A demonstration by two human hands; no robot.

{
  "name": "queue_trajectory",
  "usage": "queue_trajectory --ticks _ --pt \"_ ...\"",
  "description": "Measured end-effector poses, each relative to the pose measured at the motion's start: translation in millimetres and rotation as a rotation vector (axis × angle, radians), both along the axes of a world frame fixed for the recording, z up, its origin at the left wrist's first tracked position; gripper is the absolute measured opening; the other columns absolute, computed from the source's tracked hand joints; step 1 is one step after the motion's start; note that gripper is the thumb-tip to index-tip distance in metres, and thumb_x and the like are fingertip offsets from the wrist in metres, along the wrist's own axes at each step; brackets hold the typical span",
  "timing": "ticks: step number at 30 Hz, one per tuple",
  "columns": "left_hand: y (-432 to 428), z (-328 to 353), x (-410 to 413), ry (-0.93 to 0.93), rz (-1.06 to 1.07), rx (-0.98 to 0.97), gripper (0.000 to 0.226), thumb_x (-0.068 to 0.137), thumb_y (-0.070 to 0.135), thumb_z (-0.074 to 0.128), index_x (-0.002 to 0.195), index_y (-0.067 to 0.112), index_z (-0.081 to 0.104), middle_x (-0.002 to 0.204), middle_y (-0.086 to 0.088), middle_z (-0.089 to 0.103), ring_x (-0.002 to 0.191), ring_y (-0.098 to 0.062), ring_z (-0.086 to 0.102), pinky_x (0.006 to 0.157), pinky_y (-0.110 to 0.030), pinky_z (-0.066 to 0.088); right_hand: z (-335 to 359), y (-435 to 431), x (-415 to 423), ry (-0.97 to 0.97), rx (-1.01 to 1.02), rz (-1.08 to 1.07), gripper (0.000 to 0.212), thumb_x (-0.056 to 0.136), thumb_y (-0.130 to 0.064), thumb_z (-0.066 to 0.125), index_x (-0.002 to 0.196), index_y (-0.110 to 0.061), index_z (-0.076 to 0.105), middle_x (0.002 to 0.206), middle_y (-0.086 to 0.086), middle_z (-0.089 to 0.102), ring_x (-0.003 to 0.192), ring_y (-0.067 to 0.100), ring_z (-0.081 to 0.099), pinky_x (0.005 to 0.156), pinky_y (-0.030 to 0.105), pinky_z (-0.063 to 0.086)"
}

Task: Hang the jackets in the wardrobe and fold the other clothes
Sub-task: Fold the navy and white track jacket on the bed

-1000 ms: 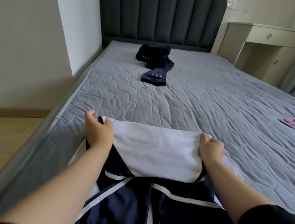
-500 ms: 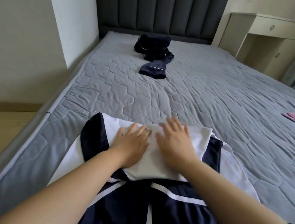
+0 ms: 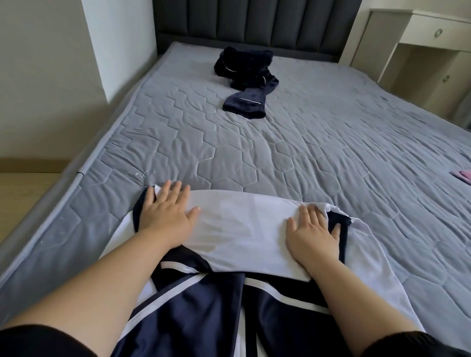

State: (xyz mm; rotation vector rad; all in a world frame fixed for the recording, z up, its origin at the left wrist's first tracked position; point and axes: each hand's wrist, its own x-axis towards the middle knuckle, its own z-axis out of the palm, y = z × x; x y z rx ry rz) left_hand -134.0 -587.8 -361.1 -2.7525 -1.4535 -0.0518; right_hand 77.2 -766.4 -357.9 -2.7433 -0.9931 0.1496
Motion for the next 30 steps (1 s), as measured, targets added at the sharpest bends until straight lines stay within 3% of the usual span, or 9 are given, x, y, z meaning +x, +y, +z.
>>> queue_trajectory --ticks 7,12,14,16,19,21,23,26,30 --pt "0.2 8.6 -10.8 0.038 0.092 0.000 0.065 0.098 0.052 0.013 0.151 0.017 0.003 0.159 0.003 0.000 0.145 -0.015 -0.011 0.114 -0.049 -0.006 4.6 -12.3 -0.7 -0.015 -0.026 -0.095 0.062 0.097 -0.041 0.019 0.151 -0.014 0.005 0.159 -0.001 -0.005 0.145 0.016 -0.009 0.115 0.045 -0.009" --pt "14.1 28.6 -14.6 0.055 -0.307 0.040 0.079 0.092 0.058 0.038 0.150 0.027 -0.006 0.159 0.009 0.000 0.143 -0.016 -0.021 0.113 -0.049 -0.010 24.7 10.1 -1.2 -0.369 -0.173 0.278 0.080 0.088 -0.011 0.041 0.149 -0.012 -0.011 0.157 0.010 -0.016 0.143 0.024 -0.021 0.109 0.046 -0.019" --pt "19.6 37.4 -11.6 0.091 -0.313 -0.025 0.087 0.088 0.059 0.046 0.150 0.027 -0.007 0.158 0.006 0.012 0.145 -0.015 -0.015 0.113 -0.050 -0.010 36.6 22.8 1.3 -0.306 -0.247 0.359 0.094 0.084 -0.011 0.054 0.149 -0.015 -0.013 0.158 0.009 -0.011 0.144 0.024 -0.019 0.111 0.048 -0.015" --pt "23.4 45.1 -4.7 0.141 -0.282 -0.068 0.095 0.084 0.060 0.054 0.151 0.027 -0.004 0.154 0.001 0.026 0.146 -0.017 0.005 0.113 -0.051 -0.007 45.8 29.6 7.3 -0.161 -0.330 0.355 0.101 0.079 -0.021 0.068 0.150 -0.017 -0.004 0.157 0.006 0.011 0.146 0.023 -0.001 0.112 0.054 -0.006" --pt "28.6 57.3 -0.1 0.105 -0.231 -0.157 0.087 0.077 0.048 0.068 0.147 0.027 0.021 0.138 0.000 0.048 0.130 -0.023 0.039 0.113 -0.044 0.017 55.7 32.4 14.5 -0.118 -0.378 0.373 0.064 0.078 -0.028 0.069 0.131 -0.016 0.037 0.132 0.004 0.047 0.127 0.025 0.040 0.106 0.053 0.017" --pt "28.1 63.0 -0.5 0.047 -0.201 -0.189 0.045 0.075 0.035 0.069 0.115 0.026 0.051 0.118 -0.001 0.061 0.106 -0.024 0.054 0.091 -0.034 0.041 64.5 32.8 12.5 -0.187 -0.411 0.368 0.032 0.085 -0.022 0.059 0.115 -0.015 0.048 0.120 0.003 0.057 0.114 0.026 0.050 0.096 0.042 0.028" --pt "21.9 70.5 0.8 0.102 -0.142 -0.108 0.020 0.077 0.029 0.068 0.084 0.022 0.051 0.105 -0.003 0.063 0.094 -0.025 0.058 0.073 -0.029 0.042 74.9 31.0 7.1 -0.273 -0.374 0.313 0.019 0.088 -0.013 0.052 0.107 -0.015 0.054 0.114 0.002 0.061 0.109 0.025 0.055 0.084 0.032 0.029" --pt "16.3 93.8 5.0 0.098 -0.014 0.074 0.009 0.087 0.019 0.058 0.096 0.017 0.058 0.109 -0.006 0.062 0.100 -0.028 0.060 0.069 -0.027 0.037 100.4 32.8 2.7 -0.439 -0.209 0.257 0.017 0.086 -0.003 0.050 0.093 -0.016 0.057 0.105 0.003 0.064 0.100 0.023 0.058 0.086 0.030 0.032" --pt "16.3 135.0 0.1 -0.210 0.056 0.245 0.011 0.093 0.011 0.042 0.093 0.010 0.052 0.106 -0.017 0.062 0.098 -0.034 0.059 0.069 -0.033 0.037 143.7 42.9 4.8 -0.605 0.165 0.208 0.016 0.081 0.002 0.049 0.081 -0.014 0.054 0.088 0.007 0.061 0.087 0.026 0.057 0.093 0.038 0.032"
